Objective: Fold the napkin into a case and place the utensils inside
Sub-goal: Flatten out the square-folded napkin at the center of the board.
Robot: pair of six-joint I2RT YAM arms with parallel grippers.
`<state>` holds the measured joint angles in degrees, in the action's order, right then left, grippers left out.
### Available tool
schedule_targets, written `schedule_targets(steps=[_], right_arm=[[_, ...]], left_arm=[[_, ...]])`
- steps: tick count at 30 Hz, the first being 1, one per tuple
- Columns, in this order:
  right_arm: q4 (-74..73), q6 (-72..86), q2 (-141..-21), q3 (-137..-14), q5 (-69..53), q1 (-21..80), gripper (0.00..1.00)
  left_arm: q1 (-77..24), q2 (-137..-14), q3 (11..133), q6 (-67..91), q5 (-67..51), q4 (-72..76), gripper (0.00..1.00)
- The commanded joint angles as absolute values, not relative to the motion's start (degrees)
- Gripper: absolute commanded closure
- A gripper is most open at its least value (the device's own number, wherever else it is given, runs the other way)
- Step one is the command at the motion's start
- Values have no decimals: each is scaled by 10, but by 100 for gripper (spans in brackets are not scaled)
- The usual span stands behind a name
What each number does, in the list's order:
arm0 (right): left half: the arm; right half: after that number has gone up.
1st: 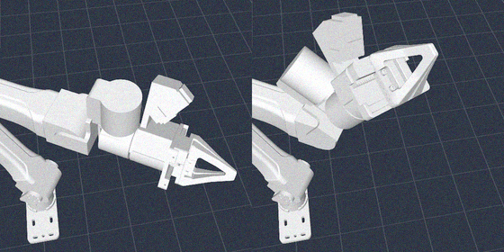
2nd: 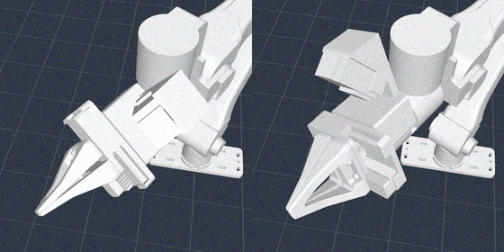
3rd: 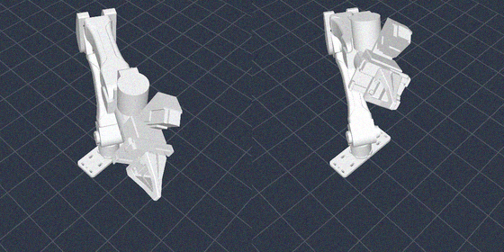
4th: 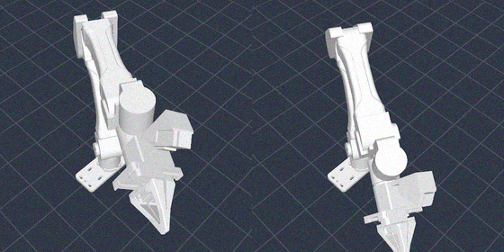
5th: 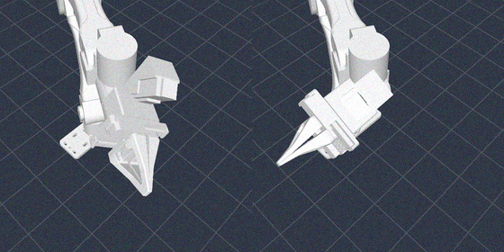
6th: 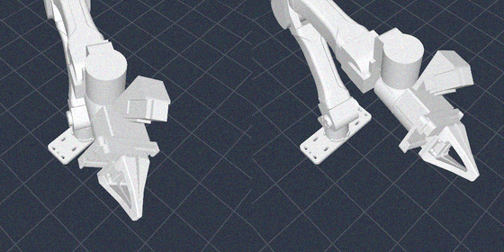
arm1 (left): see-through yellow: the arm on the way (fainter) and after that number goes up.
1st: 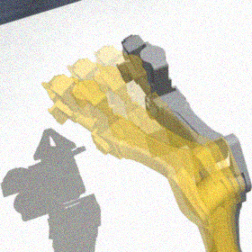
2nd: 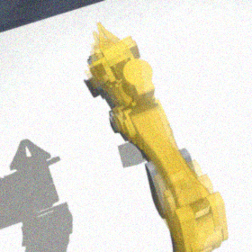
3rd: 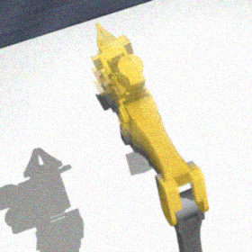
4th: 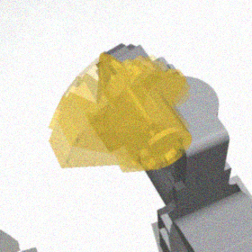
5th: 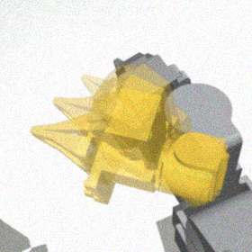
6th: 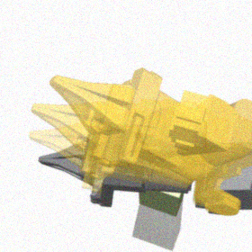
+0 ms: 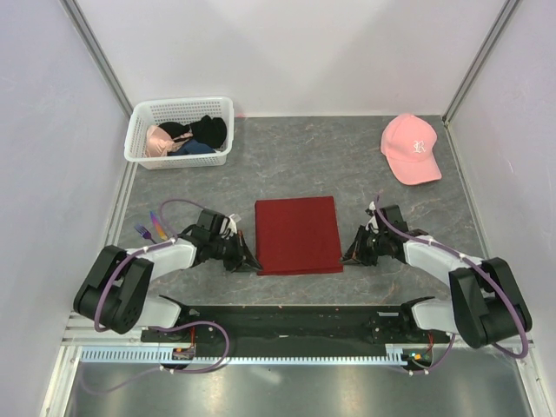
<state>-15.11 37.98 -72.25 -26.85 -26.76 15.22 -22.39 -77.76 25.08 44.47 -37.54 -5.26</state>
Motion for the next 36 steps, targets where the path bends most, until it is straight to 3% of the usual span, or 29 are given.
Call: schedule_targets(steps=[1, 16, 36], right_arm=[[-113, 369, -766, -250, -221, 150, 100], [-257, 370, -649, -332, -223, 160, 100], [-170, 375, -710, -271, -218, 166, 100]], left_arm=[[-222, -812, 232, 447, -352, -36, 98], [-222, -659, 274, 457, -347, -147, 98], [-223, -743, 233, 442, -318, -92, 98]])
